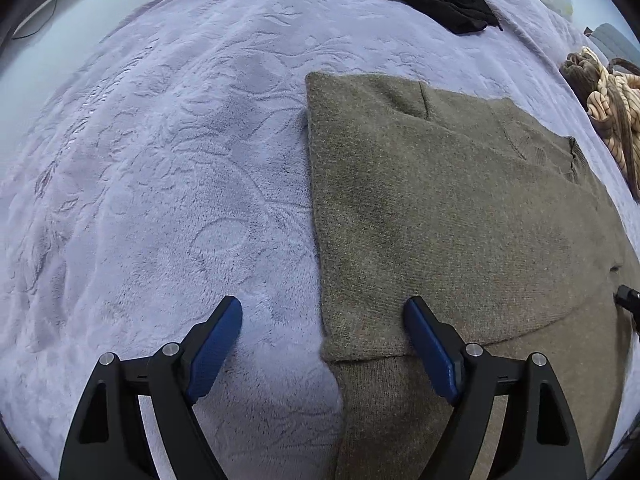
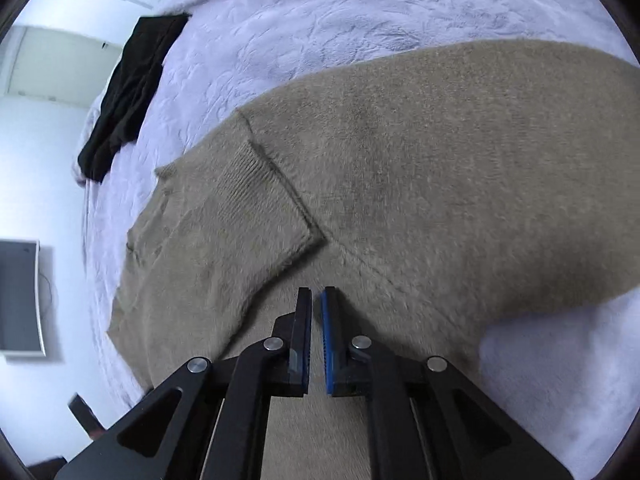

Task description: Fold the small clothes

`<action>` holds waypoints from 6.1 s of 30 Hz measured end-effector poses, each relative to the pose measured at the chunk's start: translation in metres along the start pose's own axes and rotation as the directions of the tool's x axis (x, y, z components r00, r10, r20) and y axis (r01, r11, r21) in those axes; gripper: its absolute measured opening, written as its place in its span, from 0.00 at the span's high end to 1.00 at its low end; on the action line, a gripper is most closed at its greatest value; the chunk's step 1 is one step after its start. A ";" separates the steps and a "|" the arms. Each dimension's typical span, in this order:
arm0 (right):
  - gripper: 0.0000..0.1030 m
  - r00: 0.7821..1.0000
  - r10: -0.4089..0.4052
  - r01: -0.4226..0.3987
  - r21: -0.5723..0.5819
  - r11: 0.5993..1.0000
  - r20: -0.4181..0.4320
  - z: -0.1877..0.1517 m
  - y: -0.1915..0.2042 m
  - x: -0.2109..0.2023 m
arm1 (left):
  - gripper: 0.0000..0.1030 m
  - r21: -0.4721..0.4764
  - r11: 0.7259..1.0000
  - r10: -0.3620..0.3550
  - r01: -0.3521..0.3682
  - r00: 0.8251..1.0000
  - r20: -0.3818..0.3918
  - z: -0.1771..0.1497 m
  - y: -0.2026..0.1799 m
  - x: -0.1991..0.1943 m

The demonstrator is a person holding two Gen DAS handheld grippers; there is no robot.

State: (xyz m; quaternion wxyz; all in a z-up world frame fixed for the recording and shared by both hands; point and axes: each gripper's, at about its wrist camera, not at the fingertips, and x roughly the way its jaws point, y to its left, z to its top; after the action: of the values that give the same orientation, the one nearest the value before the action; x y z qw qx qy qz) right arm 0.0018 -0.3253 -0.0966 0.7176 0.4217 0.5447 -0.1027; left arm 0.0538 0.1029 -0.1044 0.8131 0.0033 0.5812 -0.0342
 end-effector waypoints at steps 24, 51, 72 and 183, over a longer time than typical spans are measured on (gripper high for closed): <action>0.36 0.994 0.021 -0.041 -0.189 0.981 -0.104 -0.089 0.018 -0.023 | 0.18 -0.085 0.981 0.174 -0.172 0.985 0.014 0.053 0.062 -0.015; 0.35 0.962 0.043 -0.146 0.379 0.914 0.269 -0.037 -0.204 -0.132 | 0.18 0.308 0.927 -0.181 0.214 0.974 -0.133 -0.036 -0.272 -0.041; 0.93 0.837 0.209 -0.499 0.549 0.671 0.506 0.007 -0.312 -0.153 | 0.18 0.413 0.896 -0.145 0.165 0.986 -0.081 -0.022 -0.421 0.021; 0.94 0.956 0.289 -0.292 0.074 0.953 0.057 0.006 -0.046 -0.044 | 0.92 -0.103 0.934 -0.349 0.343 0.936 -0.052 0.022 -0.041 -0.001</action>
State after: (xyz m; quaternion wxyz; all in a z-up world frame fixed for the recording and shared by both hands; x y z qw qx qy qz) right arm -0.0392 -0.3719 -0.0806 0.7195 0.5235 0.4555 -0.0278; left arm 0.0716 0.0611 -0.0948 0.7728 -0.1354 0.6017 -0.1497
